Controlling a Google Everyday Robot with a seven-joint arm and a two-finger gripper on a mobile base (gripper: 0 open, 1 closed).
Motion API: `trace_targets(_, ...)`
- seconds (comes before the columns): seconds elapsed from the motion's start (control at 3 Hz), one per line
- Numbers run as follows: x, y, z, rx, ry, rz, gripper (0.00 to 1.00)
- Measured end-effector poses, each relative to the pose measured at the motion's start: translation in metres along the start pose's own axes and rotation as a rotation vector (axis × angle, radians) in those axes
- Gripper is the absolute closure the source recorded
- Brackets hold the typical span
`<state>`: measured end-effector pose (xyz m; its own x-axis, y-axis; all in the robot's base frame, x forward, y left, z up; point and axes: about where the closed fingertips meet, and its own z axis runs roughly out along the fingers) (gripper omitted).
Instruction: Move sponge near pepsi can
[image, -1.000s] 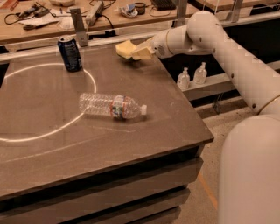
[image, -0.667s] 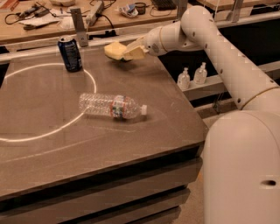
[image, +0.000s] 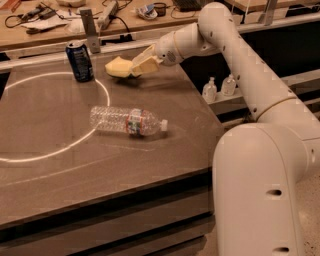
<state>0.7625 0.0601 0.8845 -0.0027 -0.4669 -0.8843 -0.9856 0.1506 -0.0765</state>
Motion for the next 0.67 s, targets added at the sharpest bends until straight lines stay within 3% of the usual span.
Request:
trace_targets(0.33,-0.007,0.007,0.008,-0.017,0.004,-0.016,1.0)
trace_targets(0.67,-0.015,0.011,0.019,-0.002,0.002,-0.026,1.0)
